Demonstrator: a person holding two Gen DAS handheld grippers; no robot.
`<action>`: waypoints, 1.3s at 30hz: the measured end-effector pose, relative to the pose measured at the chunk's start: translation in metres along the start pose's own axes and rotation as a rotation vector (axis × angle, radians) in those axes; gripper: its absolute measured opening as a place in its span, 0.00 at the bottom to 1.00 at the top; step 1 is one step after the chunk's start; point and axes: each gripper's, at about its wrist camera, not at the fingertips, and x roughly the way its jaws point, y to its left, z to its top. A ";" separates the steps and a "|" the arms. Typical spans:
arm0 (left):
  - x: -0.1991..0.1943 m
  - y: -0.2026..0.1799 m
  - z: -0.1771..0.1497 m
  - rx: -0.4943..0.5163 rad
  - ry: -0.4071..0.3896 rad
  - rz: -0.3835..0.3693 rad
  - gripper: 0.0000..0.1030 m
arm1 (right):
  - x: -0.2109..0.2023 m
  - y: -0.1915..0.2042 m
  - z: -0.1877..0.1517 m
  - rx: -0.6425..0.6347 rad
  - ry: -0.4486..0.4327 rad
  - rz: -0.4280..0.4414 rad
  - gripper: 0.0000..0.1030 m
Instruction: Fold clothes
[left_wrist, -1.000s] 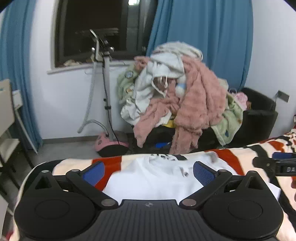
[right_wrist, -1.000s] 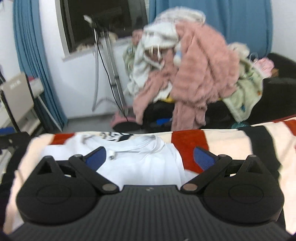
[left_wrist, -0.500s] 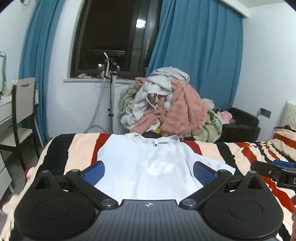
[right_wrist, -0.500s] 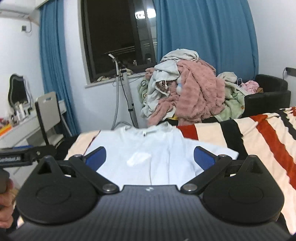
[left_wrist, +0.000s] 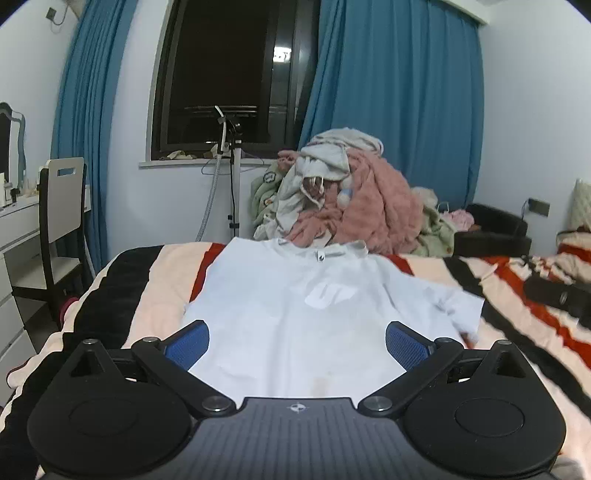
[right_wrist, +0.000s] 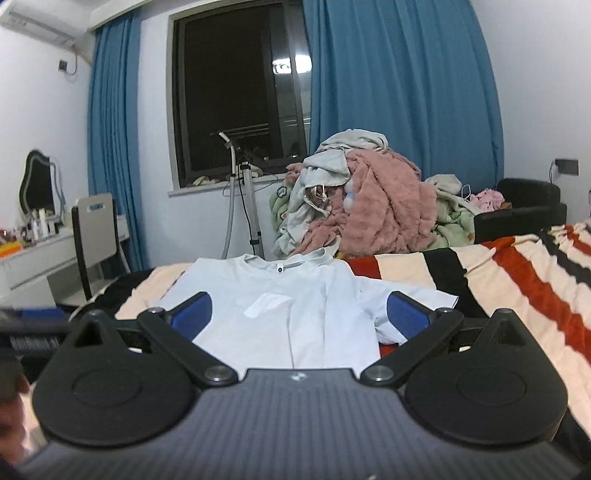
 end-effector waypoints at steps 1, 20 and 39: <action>0.005 0.000 -0.002 0.000 0.009 0.001 0.99 | 0.002 -0.001 -0.001 0.011 0.002 -0.001 1.00; 0.150 0.075 0.012 -0.147 0.189 0.130 0.99 | 0.056 -0.016 -0.033 0.083 0.095 -0.075 1.00; 0.337 0.168 0.047 -0.293 0.239 0.188 0.61 | 0.130 -0.030 -0.069 0.232 0.230 -0.046 1.00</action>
